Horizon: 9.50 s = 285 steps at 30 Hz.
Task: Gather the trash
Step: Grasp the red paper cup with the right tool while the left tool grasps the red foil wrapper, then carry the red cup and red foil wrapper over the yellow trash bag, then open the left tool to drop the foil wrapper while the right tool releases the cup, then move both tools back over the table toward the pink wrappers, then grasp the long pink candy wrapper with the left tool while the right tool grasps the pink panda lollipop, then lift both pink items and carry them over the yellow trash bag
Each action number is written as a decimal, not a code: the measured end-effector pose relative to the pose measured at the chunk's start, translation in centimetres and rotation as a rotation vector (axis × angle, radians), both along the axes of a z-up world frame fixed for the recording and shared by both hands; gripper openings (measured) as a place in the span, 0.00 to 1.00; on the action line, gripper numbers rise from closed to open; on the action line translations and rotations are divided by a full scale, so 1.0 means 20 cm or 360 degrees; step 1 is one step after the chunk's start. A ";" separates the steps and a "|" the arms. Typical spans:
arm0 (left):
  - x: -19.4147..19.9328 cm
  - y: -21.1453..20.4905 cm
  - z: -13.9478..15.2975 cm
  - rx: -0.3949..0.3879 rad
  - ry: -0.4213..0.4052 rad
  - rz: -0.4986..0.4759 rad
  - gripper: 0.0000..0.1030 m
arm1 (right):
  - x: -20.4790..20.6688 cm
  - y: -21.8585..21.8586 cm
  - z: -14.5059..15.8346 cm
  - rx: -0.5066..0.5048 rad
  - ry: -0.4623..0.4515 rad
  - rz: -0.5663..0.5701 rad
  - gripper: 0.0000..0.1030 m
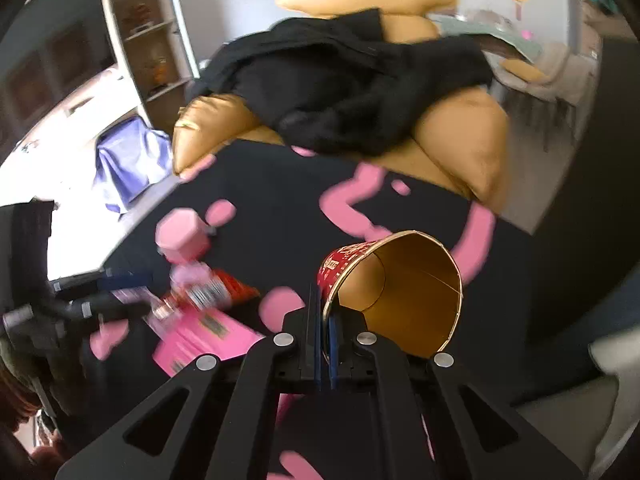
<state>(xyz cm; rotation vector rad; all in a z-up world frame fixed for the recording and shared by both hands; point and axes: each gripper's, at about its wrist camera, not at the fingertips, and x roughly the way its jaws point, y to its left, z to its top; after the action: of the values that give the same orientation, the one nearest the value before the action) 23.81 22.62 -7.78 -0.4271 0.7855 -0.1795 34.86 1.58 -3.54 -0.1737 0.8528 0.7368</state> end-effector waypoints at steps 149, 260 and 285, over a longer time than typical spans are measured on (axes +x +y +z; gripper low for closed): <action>-0.38 -0.89 0.01 0.0248 -0.0001 -0.0368 0.55 | -0.86 -1.45 -0.44 -0.0050 0.0165 -0.0828 0.52; -0.31 -0.01 -0.23 0.0488 0.0225 0.0016 0.24 | -0.44 -0.14 -0.48 0.0023 0.0107 -0.0423 0.52; -0.28 -0.16 -0.16 0.0685 0.0242 -0.0095 0.17 | -0.66 -0.34 -0.25 0.0120 -0.0115 -0.0368 0.48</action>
<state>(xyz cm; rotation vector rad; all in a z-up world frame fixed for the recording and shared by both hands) 18.14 19.43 -11.00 -0.0093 0.9595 -0.0301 21.57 -5.16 -8.56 -0.0335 0.7603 0.5418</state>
